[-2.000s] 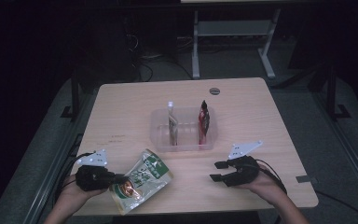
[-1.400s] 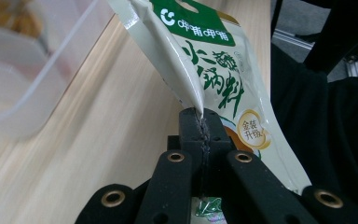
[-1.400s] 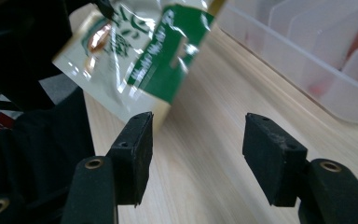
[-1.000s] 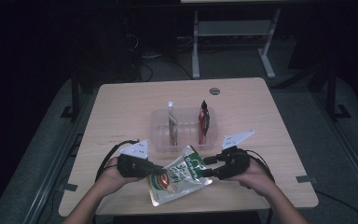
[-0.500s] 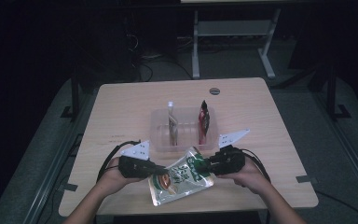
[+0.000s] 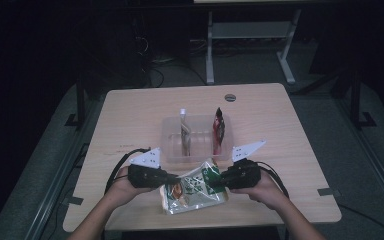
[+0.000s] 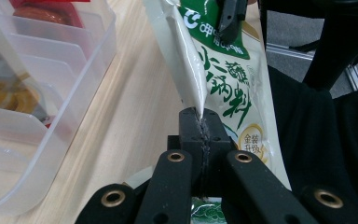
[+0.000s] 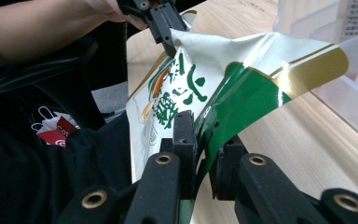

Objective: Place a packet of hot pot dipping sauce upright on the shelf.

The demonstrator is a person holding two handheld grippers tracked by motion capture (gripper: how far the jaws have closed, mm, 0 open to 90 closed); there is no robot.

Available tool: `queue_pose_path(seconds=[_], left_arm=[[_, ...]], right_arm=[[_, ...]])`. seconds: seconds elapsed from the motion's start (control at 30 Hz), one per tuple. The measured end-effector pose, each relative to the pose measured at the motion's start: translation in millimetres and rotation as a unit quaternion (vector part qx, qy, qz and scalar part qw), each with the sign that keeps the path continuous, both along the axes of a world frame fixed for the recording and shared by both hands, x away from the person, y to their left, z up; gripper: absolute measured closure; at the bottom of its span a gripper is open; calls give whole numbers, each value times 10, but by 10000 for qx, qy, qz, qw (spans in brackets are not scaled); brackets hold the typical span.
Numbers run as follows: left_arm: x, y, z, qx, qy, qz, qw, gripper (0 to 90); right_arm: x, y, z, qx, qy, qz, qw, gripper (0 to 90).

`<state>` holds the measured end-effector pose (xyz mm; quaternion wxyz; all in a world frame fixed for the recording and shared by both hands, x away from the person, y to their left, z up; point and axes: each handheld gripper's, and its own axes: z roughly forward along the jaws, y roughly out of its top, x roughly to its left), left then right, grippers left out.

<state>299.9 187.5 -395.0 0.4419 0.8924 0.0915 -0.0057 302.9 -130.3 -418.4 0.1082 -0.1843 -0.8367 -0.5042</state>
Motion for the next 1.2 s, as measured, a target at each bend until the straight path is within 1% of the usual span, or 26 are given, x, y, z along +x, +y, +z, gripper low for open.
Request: queue_pose_path(seconds=[0.1,0.27,0.4,0.53,0.63,0.7,0.83,0.87,0.93,0.97,1.0,1.03,1.07,1.13,1.2], left_arm=[[-1,-3,0,-31,27,1,10000,898],[5,-6,-10,-36,-4,-6,10000,897],[12,3,-8,-79,-11,-10,10000,896],[8,1,-13,-76,-27,-27,10000,893],[11,0,-19,-64,-25,-39,10000,886],[12,-4,-36,20,-19,-22,10000,869],[16,-12,-56,53,-1,-22,10000,829],[19,-10,-54,34,-26,6,10000,817],[22,0,-45,-10,-68,62,10000,760],[19,4,-41,-26,-128,58,9999,745],[17,10,-32,-110,-67,96,9999,675],[12,15,-26,-120,-77,116,9998,634],[1,22,-22,-117,-123,144,9998,615],[-15,49,-15,-90,-163,183,9997,540],[-31,90,-15,-28,-203,248,9995,467]], right_arm=[[-16,3,6,-26,-84,27,10000,890],[-32,3,12,-43,-237,76,9997,896],[-45,3,23,6,-306,115,9995,898],[-48,-2,23,14,-297,133,9995,899],[-47,-13,22,86,-246,135,9996,900],[-51,-17,27,149,-192,147,9996,900],[-53,-18,34,193,-181,213,9994,900],[-55,-20,37,230,-166,216,9994,900],[-59,-26,53,306,-198,203,9991,900],[-62,-26,61,323,-216,198,9990,900],[-68,-23,69,351,-200,205,9990,900],[-68,-12,70,395,-253,252,9986,900],[-80,-8,79,399,-217,240,9987,900],[-83,-5,92,451,-272,266,9983,900],[-94,-10,115,484,-280,266,9981,900]])
